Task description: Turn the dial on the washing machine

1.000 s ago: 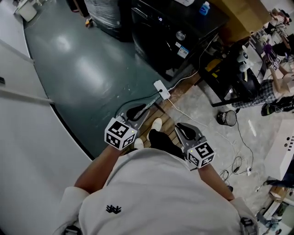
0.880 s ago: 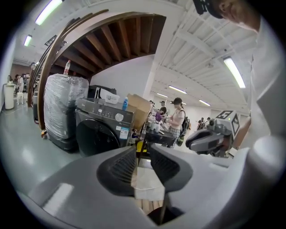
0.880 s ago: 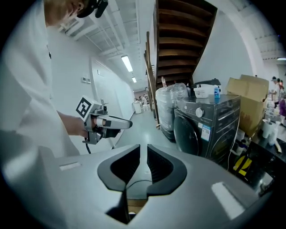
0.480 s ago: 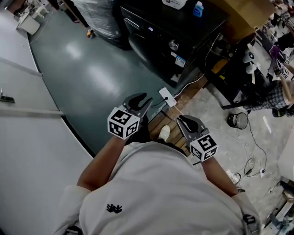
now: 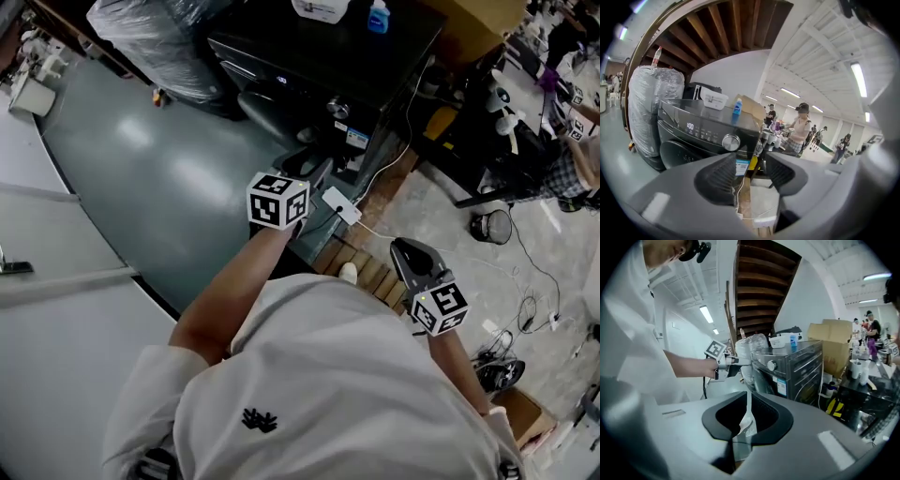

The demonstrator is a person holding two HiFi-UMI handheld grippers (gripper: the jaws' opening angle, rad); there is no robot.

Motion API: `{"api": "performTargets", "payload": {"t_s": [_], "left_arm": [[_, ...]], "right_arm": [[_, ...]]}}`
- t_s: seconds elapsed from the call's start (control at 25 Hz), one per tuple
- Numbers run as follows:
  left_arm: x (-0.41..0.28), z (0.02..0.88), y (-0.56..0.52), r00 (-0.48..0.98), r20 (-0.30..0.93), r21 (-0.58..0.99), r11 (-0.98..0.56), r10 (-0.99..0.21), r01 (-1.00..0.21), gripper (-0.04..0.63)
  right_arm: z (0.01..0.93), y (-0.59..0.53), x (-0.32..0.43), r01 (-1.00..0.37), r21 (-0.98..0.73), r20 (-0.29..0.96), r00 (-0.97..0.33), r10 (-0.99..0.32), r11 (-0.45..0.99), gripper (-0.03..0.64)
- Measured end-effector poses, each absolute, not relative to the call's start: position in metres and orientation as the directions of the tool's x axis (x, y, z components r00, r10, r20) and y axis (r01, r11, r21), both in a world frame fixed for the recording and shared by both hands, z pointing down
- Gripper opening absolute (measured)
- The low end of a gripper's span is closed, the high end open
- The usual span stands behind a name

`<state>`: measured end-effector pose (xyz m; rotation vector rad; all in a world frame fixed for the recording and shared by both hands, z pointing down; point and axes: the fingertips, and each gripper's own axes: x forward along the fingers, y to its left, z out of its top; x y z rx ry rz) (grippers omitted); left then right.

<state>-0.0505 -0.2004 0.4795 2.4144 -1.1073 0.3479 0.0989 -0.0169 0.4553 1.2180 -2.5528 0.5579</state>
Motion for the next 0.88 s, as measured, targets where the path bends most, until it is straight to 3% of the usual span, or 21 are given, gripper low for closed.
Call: {"api": "performTargets", "payload": {"t_s": [0.56,0.88], "left_arm": [[-0.024,0.537,-0.316,0.591,0.431,0.393,-0.449,-0.682,-0.803,0.324],[-0.021,0.552,-0.340,0.583,0.429,0.467,-0.384,-0.690,-0.797,0.333]], "right_arm": [[0.452,-0.013,0.135,-0.861,-0.215,0.443,-0.506,-0.740,0.460,0.028],[0.457,-0.004,0.146,-0.881,-0.218,0.456,-0.472,-0.755,0.420,0.028]]}}
